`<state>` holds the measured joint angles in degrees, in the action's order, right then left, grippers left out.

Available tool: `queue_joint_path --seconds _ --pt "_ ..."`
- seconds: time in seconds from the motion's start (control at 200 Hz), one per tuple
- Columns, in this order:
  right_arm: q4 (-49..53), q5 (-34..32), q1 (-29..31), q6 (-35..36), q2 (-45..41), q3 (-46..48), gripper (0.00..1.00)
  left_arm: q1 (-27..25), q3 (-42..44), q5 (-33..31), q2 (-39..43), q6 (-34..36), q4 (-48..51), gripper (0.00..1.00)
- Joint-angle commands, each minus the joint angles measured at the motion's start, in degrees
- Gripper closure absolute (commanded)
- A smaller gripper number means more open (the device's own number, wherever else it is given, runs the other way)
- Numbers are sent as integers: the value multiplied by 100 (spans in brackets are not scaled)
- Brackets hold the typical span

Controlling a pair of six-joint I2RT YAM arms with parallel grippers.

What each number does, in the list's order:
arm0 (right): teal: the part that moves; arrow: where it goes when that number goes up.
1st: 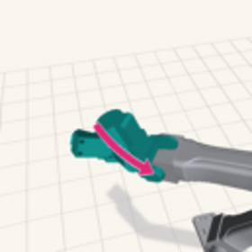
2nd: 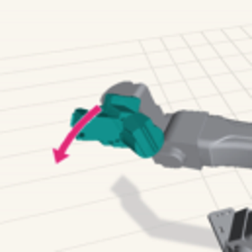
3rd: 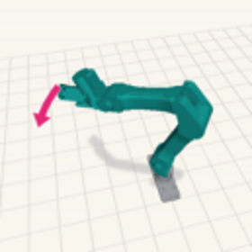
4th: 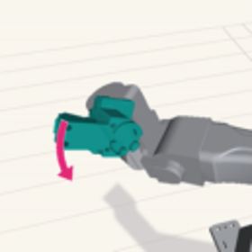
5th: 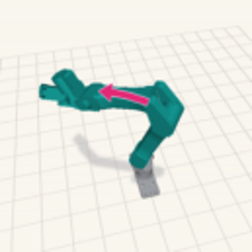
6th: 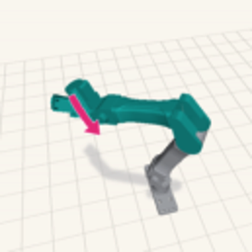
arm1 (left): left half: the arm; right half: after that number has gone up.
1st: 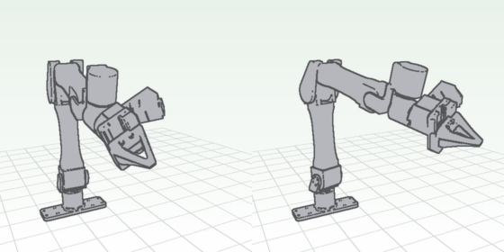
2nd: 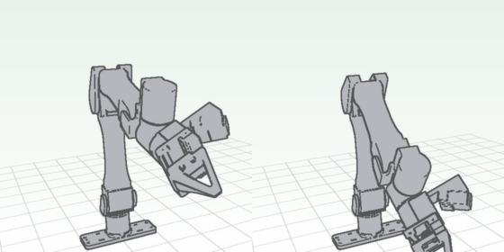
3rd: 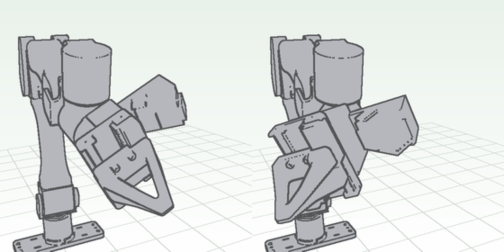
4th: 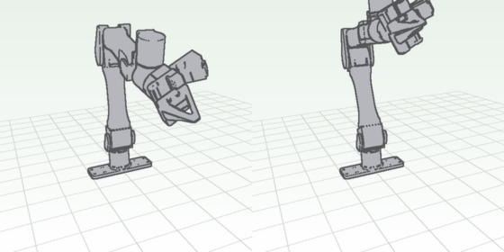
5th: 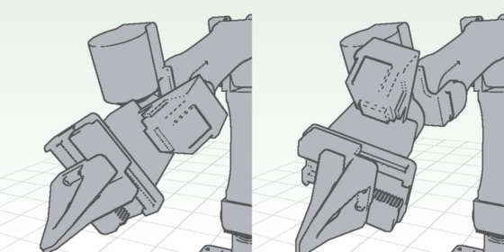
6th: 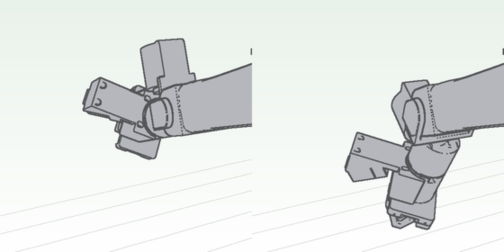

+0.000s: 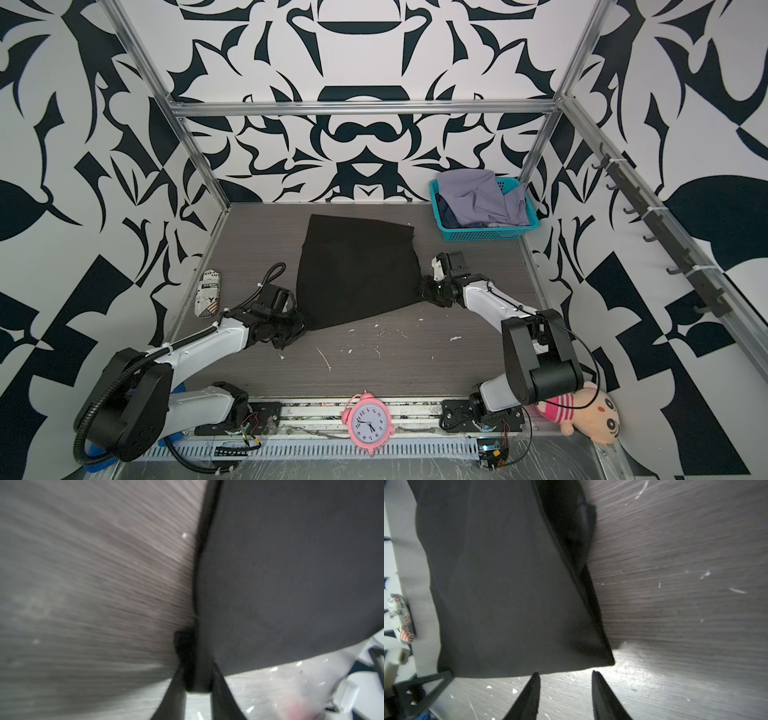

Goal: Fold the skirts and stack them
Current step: 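Hold the skirt's near corners with both grippers and pull them apart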

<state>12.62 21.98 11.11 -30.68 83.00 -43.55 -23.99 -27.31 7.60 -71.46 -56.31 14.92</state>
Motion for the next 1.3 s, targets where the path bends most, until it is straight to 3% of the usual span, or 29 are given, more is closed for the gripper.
queue_joint_path --seconds 0.0,0.035,0.17,0.32,0.465,0.515,0.595,0.765,0.995,1.295 --pt "-176 288 -364 -161 -386 226 41 -4 78 -262 -17 4 38 95" --pt "-236 447 -463 -175 -402 293 37 -9 57 -260 -30 40 37 100" --pt "-362 947 -532 -201 -116 424 33 -9 -141 -302 -113 302 194 100" --pt "-1630 1845 -506 -911 308 837 32 -9 -275 -347 -292 458 258 100" --pt "-1985 1819 -453 -975 639 888 33 -9 -205 -442 -201 474 204 100" --pt "-2115 1842 -435 -1017 802 905 40 -8 -203 -454 0 479 192 100" --pt "-2514 1967 -433 -1224 937 986 67 -9 -232 -486 72 514 224 100" --pt "-2159 1553 -428 -1092 479 769 97 0 -451 -716 295 713 456 100" --pt "-1887 1679 -427 -942 -277 421 100 34 -1059 -1087 595 1192 837 100" --pt "-1285 1726 -408 -710 -2196 -664 100 81 -3300 -2000 1210 2671 1638 100"
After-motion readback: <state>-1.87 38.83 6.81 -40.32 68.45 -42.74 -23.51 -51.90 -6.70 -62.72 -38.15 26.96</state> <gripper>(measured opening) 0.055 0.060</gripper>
